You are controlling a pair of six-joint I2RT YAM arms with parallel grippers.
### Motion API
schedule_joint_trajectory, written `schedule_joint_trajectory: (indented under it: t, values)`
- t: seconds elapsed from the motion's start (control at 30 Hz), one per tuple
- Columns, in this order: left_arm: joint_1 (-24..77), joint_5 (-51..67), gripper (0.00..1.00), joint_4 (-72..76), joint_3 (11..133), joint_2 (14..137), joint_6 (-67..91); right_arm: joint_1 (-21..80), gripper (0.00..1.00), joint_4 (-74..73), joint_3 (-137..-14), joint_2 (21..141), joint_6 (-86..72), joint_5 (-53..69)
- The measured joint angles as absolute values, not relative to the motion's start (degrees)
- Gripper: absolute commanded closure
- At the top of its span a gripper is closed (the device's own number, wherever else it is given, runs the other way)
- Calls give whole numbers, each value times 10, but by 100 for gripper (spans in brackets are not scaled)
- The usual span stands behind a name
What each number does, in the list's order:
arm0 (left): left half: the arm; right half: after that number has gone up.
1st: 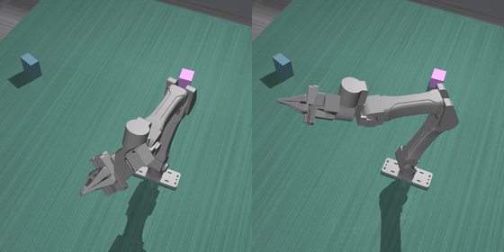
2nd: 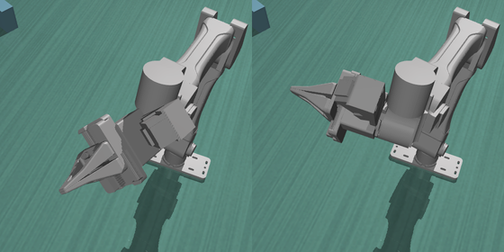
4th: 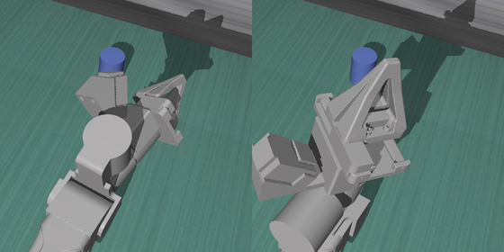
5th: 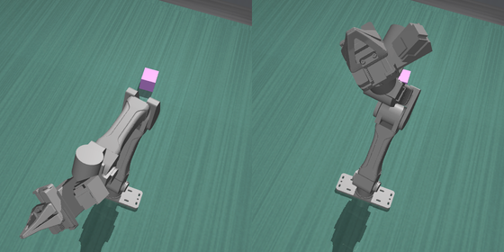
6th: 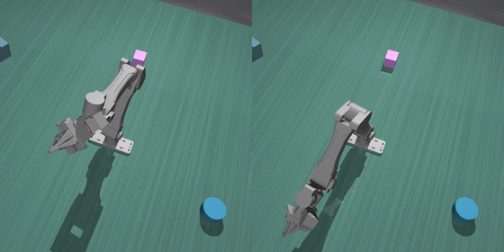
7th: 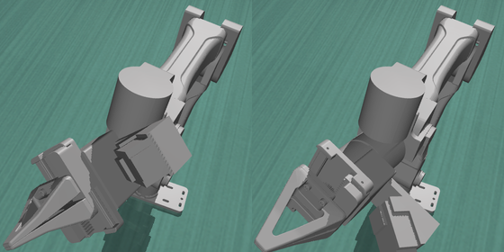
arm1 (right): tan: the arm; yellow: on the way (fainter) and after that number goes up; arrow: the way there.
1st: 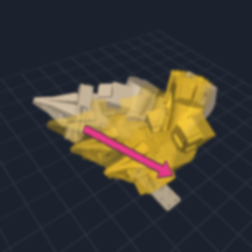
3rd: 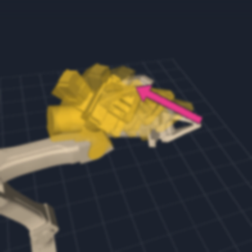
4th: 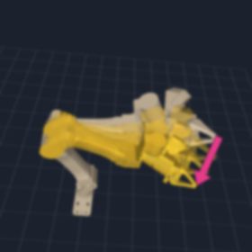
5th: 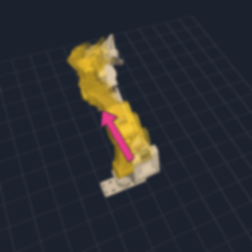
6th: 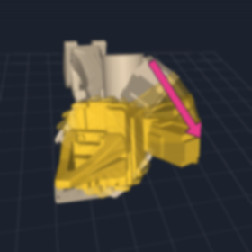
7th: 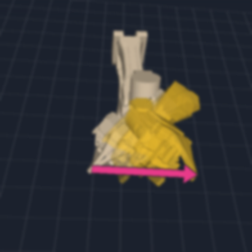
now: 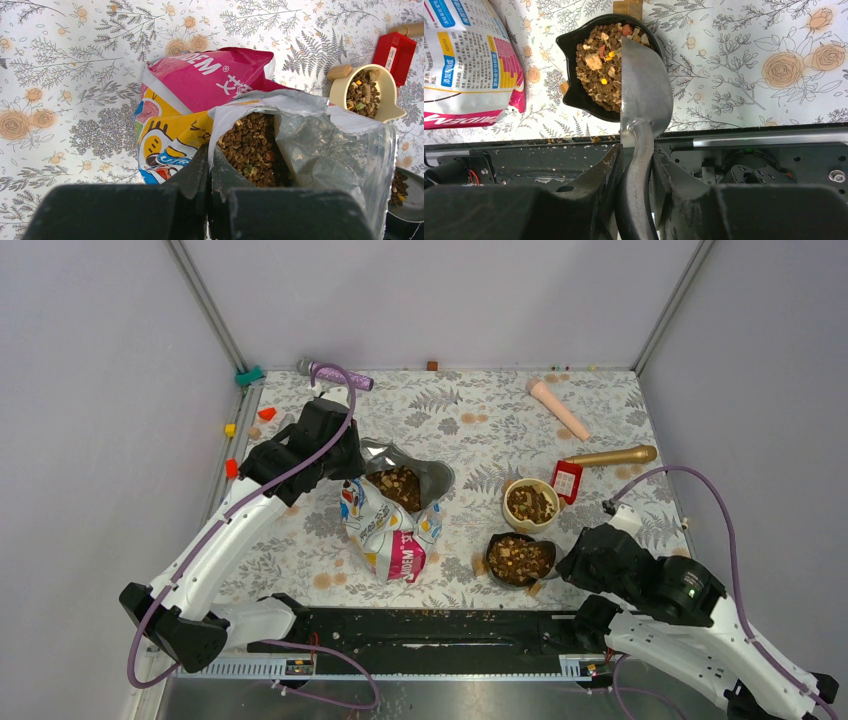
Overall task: Serve the pet food
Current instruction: Pour the pet food into the pet food bowl.
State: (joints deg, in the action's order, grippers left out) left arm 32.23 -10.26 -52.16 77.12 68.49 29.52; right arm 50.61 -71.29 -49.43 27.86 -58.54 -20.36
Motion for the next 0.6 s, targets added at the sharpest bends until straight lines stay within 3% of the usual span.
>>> schedule_joint_trajectory:
  t: [0.6]
  values:
    - [322, -103, 100, -522, 771, 685, 295, 506, 100, -670, -495, 330, -552, -199]
